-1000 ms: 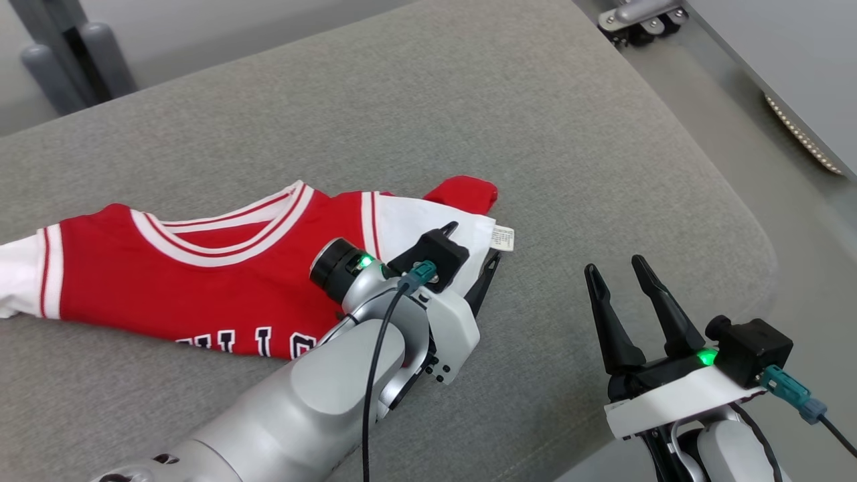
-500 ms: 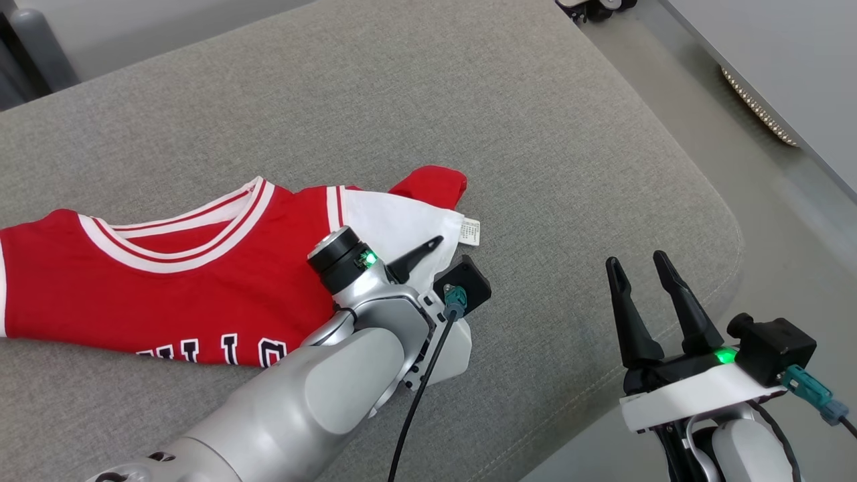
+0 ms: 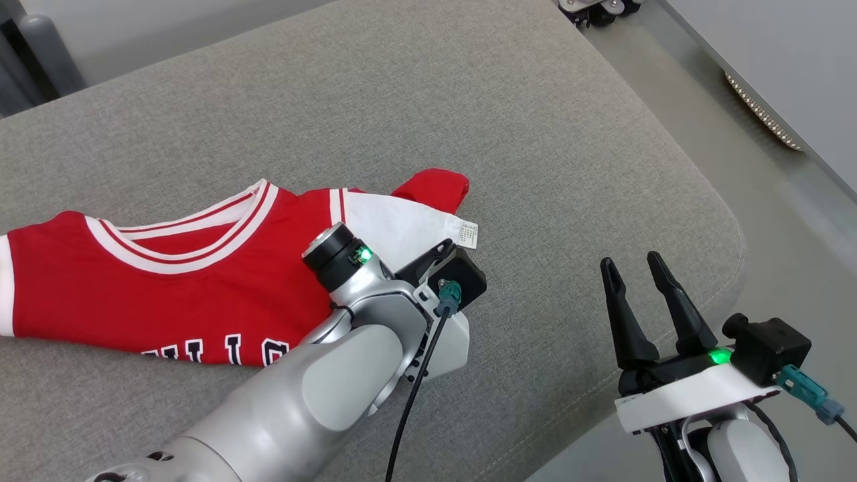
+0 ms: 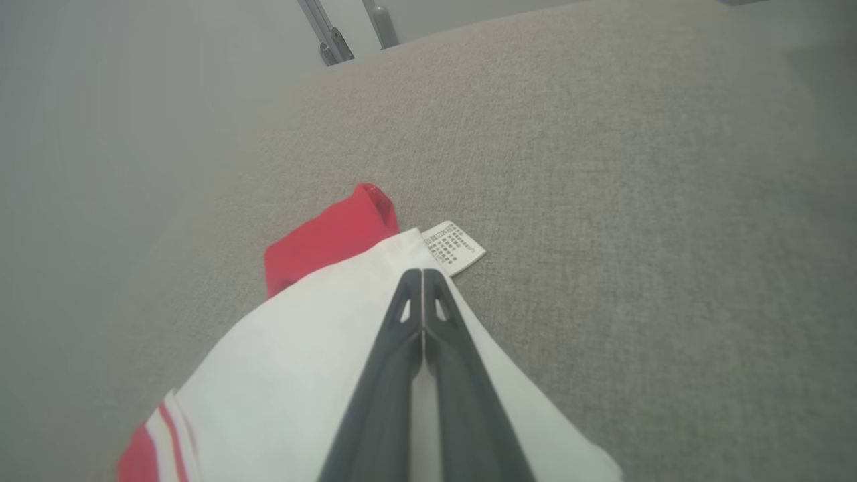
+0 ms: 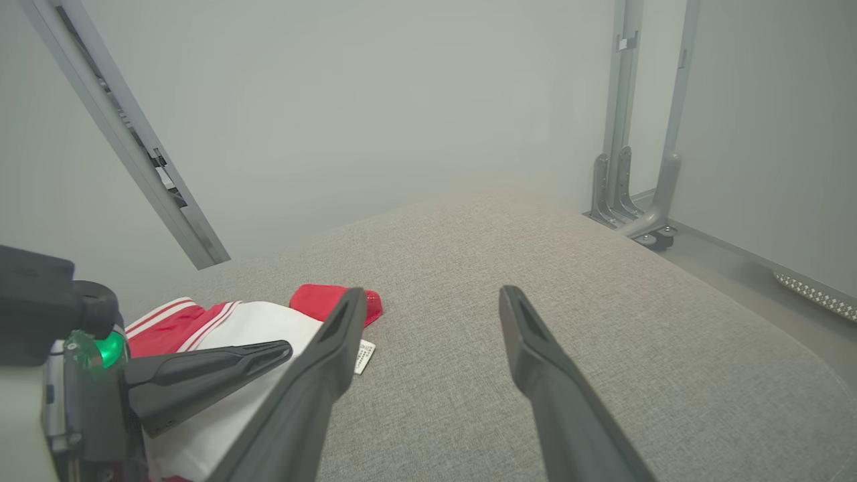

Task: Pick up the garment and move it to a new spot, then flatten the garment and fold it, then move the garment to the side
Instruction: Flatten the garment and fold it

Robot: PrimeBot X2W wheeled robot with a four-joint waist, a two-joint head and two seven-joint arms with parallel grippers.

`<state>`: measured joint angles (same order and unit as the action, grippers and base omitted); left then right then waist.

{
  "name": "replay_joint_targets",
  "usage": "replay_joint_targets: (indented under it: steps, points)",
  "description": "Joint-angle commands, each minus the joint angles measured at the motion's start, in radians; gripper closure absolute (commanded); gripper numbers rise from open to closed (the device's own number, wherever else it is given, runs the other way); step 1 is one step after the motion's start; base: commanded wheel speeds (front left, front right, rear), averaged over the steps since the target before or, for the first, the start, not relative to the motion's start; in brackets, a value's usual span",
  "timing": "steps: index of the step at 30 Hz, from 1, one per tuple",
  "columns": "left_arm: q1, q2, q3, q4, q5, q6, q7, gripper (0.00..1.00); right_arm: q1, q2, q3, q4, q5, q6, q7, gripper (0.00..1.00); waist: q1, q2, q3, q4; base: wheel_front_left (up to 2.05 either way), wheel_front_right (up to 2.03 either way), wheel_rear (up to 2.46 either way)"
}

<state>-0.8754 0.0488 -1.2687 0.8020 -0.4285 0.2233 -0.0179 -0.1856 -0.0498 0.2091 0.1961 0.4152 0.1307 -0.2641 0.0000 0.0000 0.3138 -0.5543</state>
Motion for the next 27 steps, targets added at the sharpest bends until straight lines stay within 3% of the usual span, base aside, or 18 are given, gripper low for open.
replay_joint_targets:
  steps: [1,9,17,18,19,20,27]
  points:
    - [0.003,0.003,0.0,-0.012,-0.013,-0.011,0.01,0.0,-0.008,-0.003,0.002,0.0,0.004,0.0,-0.001,0.0,0.0,0.0,-0.001,0.001,0.0,0.0,0.0]
    - [0.055,0.027,-0.01,-0.061,0.045,-0.031,0.1,0.0,0.005,-0.003,-0.008,0.002,0.006,0.0,-0.001,0.0,0.0,0.0,-0.001,0.008,0.0,0.0,0.0]
    - [0.107,0.082,-0.014,-0.127,0.137,-0.003,0.198,0.0,0.001,-0.003,-0.005,0.001,0.004,0.0,-0.001,0.0,0.0,0.0,-0.012,0.019,0.0,0.0,0.0]
    - [0.112,0.087,-0.014,-0.143,0.141,0.002,0.194,0.16,0.001,-0.003,-0.005,0.001,0.003,0.0,-0.001,0.0,0.0,0.0,-0.013,0.021,0.0,0.0,0.0]
    - [0.116,0.09,-0.014,-0.157,0.149,0.005,0.19,0.8,0.0,-0.003,-0.006,0.0,0.001,0.0,-0.001,0.0,0.0,0.0,-0.014,0.023,0.0,0.0,0.0]
    - [0.121,0.092,-0.014,-0.172,0.147,0.008,0.185,1.0,0.001,-0.003,-0.007,0.0,0.0,0.0,-0.001,0.0,0.0,0.0,-0.015,0.024,0.0,0.0,0.0]
    - [0.166,0.117,0.063,-0.307,0.065,0.035,0.1,1.0,0.021,-0.003,-0.019,0.005,-0.019,0.0,-0.001,0.0,0.0,0.0,-0.036,0.04,0.0,0.0,0.0]
